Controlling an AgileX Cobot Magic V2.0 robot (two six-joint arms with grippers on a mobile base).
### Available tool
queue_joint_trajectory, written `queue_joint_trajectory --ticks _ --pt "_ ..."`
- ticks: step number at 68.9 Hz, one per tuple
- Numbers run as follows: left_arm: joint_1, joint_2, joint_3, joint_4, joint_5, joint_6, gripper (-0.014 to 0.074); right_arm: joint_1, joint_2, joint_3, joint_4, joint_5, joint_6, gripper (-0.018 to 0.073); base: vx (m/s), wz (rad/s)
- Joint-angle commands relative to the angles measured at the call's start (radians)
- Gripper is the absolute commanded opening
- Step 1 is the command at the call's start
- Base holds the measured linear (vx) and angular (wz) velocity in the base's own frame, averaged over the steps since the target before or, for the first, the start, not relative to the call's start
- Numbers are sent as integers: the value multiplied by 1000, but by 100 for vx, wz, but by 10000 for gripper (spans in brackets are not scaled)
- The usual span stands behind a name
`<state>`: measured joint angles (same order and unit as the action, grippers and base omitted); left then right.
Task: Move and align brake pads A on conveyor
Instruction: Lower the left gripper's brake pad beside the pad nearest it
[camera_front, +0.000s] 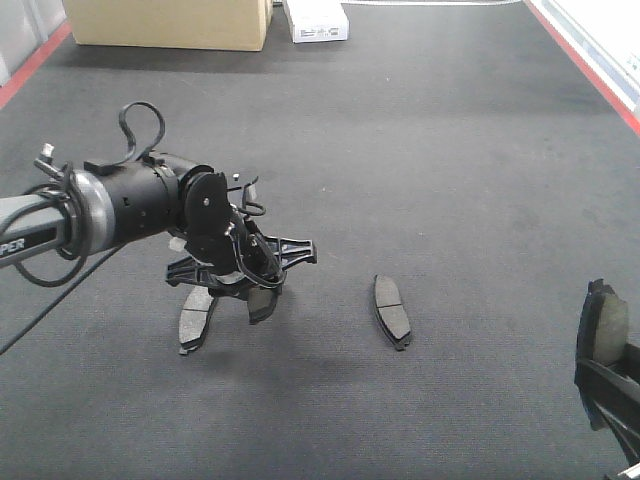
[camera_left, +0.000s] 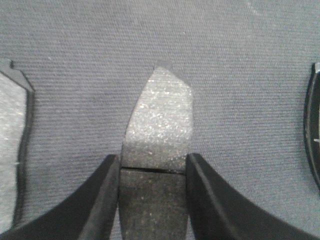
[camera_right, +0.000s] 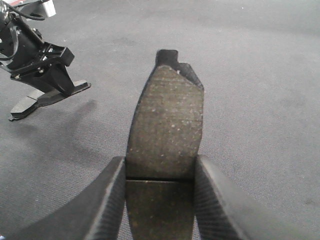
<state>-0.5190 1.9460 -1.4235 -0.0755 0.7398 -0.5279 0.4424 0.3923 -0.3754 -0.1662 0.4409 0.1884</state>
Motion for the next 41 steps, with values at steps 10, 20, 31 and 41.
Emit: queue_joint_trajectory --ticks 10,20,31,41 --pt "-4 -18 -33 -9 -30 -12 111 -1 9 -31 -15 -88 1 55 0 0" --pt "-4 2 -33 -14 -2 -12 111 -1 9 -31 -15 -88 1 56 0 0" --pt "-4 31 -33 -31 1 -12 116 -1 9 -31 -15 -88 1 56 0 0" --pt "-4 41 -33 -38 4 -12 141 -1 9 -31 -15 -88 1 56 0 0"
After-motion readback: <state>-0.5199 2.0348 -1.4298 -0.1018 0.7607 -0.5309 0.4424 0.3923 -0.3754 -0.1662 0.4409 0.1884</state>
